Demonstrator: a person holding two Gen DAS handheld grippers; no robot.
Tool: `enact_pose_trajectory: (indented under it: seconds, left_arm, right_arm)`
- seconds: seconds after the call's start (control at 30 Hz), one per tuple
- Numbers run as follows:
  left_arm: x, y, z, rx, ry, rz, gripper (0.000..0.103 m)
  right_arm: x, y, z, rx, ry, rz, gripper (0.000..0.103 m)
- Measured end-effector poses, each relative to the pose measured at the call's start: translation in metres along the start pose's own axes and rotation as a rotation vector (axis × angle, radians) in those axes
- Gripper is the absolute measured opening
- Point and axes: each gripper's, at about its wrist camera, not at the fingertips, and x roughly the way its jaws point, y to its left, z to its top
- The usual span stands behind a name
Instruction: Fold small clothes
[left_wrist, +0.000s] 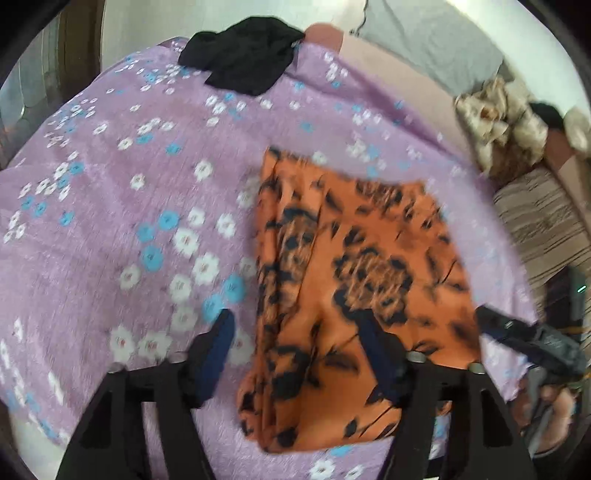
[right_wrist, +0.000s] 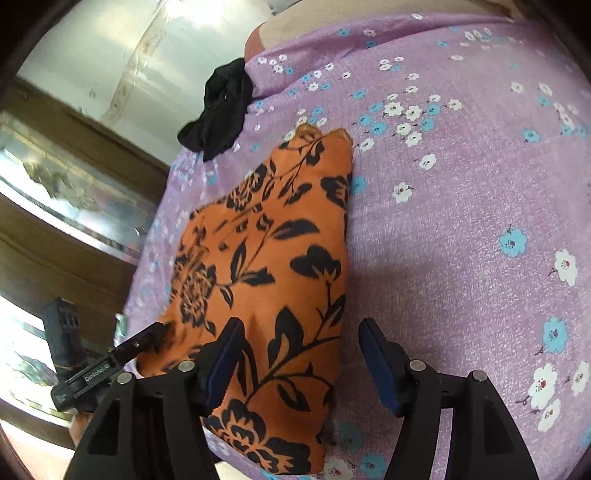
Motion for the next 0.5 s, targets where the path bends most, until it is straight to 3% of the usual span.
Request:
enact_pose_trajectory:
  seconds: [0.07, 0.17, 0.3, 0.37, 0.4, 0.5]
  left_arm:
    - [0.003, 0.008, 0.012, -0.02, -0.004, -0.057, 0.08]
    - [0.025, 0.021, 0.028, -0.073, 0.06, -0.156, 0.08]
    - [0.056, 0.019, 0.026, -0.047, 0.137, -0.131, 0.077]
    - [0.063, 0.014, 0.019, -0.016, 0.153, -0.112, 0.068]
    - [0.061, 0.012, 0.017, 0.004, 0.139, -0.11, 0.06]
    - [0.056, 0.016, 0.018, -0.017, 0.142, -0.143, 0.04]
  right_arm:
    - [0.002, -0.005, 0.007, 0.029, 0.004, 0.019, 0.069]
    - [0.014, -0.011, 0.019, 0.074, 0.024, 0.065, 0.07]
    - [0.04, -0.01, 0.029, 0.086, 0.073, 0.104, 0.07]
    - [0.058, -0.009, 0.029, 0.098, 0.124, 0.114, 0.067]
    - [0.059, -0.005, 0.028, 0.082, 0.121, 0.114, 0.054]
    - [0.053, 0.02, 0.028, -0.042, 0.09, 0.044, 0.039]
